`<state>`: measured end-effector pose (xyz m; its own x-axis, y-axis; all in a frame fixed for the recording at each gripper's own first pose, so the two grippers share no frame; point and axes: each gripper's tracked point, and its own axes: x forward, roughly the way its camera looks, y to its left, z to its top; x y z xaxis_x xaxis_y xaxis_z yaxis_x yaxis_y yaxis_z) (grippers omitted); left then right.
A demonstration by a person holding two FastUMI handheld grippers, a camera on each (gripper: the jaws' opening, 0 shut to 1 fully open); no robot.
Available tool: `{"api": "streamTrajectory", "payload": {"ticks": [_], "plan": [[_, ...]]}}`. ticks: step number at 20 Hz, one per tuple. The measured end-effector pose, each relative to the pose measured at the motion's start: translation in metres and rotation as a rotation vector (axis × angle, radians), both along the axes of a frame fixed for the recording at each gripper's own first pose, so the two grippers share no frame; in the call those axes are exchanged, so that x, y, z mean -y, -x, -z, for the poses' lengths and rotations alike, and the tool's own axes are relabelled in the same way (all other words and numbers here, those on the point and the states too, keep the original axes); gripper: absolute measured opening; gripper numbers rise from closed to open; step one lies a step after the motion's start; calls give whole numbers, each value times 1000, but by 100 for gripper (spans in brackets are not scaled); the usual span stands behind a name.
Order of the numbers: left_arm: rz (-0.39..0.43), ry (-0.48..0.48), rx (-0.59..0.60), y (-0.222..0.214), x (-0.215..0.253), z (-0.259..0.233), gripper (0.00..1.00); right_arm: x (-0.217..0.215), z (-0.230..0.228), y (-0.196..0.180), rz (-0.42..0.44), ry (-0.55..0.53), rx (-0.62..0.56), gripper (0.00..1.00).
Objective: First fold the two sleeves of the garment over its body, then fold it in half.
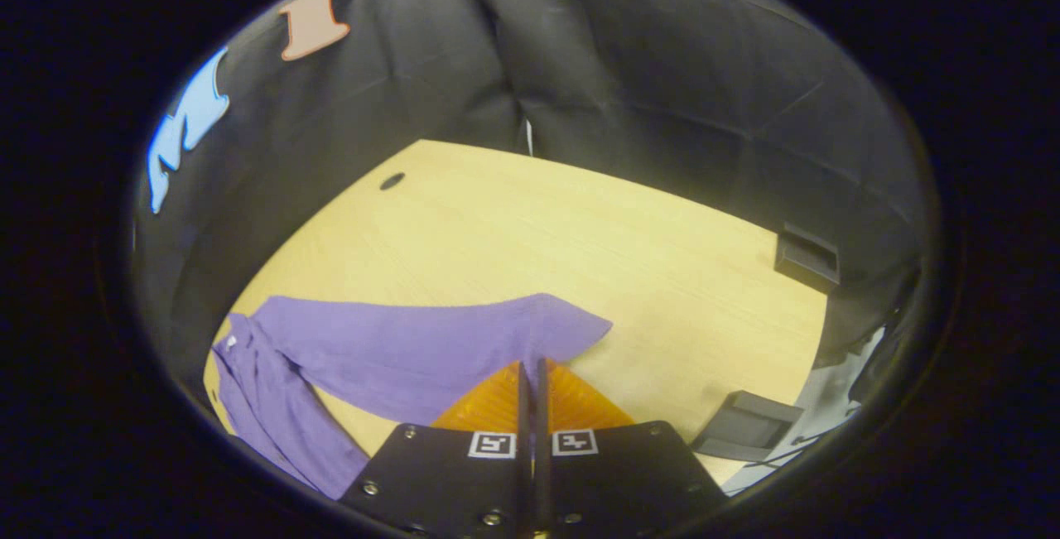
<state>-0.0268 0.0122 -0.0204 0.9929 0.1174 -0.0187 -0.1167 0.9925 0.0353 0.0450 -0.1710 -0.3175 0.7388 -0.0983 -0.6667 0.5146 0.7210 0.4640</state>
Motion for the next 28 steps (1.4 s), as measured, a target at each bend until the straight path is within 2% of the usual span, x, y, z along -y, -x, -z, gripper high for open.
{"api": "streamTrajectory", "payload": {"ticks": [4, 10, 18, 24, 28], "plan": [[-5, 7, -2, 4, -4, 3, 99, -12, -47, -20, -54, 11, 113, 1], [-32, -4, -3, 11, -16, 3, 99, -76, -117, -68, -169, -35, 262, 1], [-67, -15, -17, 19, -34, 11, 99, -145, -197, -119, -314, -24, 425, 1], [-96, -1, -47, 26, -47, 24, 99, -217, -250, -139, -467, -1, 559, 1], [-116, 12, -69, 30, -57, 35, 99, -271, -267, -145, -565, 27, 610, 1]]}}
